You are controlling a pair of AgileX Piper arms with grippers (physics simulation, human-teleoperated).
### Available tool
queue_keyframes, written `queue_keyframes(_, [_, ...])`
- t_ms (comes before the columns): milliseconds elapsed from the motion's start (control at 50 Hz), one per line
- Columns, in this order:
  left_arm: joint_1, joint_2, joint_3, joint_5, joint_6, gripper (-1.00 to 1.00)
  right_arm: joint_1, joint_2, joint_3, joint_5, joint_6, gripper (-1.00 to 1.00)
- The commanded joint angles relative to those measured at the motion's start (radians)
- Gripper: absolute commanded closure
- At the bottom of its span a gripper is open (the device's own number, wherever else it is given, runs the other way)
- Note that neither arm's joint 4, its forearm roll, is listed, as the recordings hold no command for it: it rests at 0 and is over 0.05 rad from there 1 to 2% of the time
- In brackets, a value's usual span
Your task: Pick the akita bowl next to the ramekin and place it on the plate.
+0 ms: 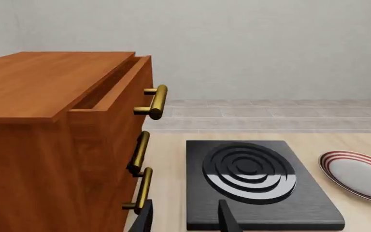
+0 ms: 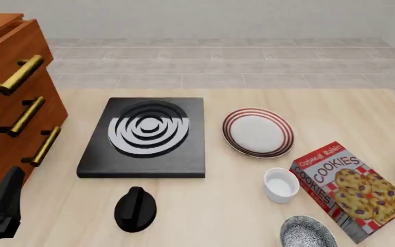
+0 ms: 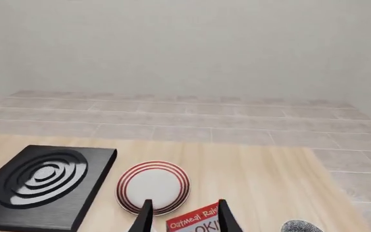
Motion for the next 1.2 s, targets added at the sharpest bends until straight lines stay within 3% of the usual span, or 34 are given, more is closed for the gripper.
queue_keyframes(20, [0.000,0.000,0.000,0.000,0.000,-1.00,0.018,0.042,-0.122,0.085,-0.011,-1.00])
queue_keyframes(320, [0.000,0.000,0.000,0.000,0.000,-1.00,0.055,0.106,-0.303,0.209,-0.014,-1.00])
queue_keyframes(480, [0.000,0.000,0.000,0.000,0.000,-1.00,0.051,0.158,-0.379,0.265,-0.048,-1.00])
queue_keyframes(560, [0.000,0.000,0.000,0.000,0.000,-1.00,0.048,0.200,-0.408,0.287,-0.012,-1.00])
queue_keyframes(760, [0.000,0.000,0.000,0.000,0.000,-1.00,0.064,0.260,-0.504,0.370,-0.019,-1.00])
queue_keyframes(880, [0.000,0.000,0.000,0.000,0.000,-1.00,0.047,0.275,-0.549,0.404,-0.081,-1.00])
queue_keyframes(900, [0.000,0.000,0.000,0.000,0.000,-1.00,0.042,0.276,-0.552,0.412,-0.114,-1.00])
queue_keyframes(960, [0.000,0.000,0.000,0.000,0.000,-1.00,0.052,0.288,-0.569,0.427,-0.094,-1.00])
queue_keyframes(1000, [0.000,0.000,0.000,0.000,0.000,-1.00,0.042,0.297,-0.593,0.450,-0.118,-1.00])
queue_keyframes(1120, [0.000,0.000,0.000,0.000,0.000,-1.00,0.053,0.323,-0.666,0.510,-0.108,-1.00])
queue_keyframes(1200, [0.000,0.000,0.000,0.000,0.000,-1.00,0.071,0.352,-0.731,0.569,-0.067,-1.00])
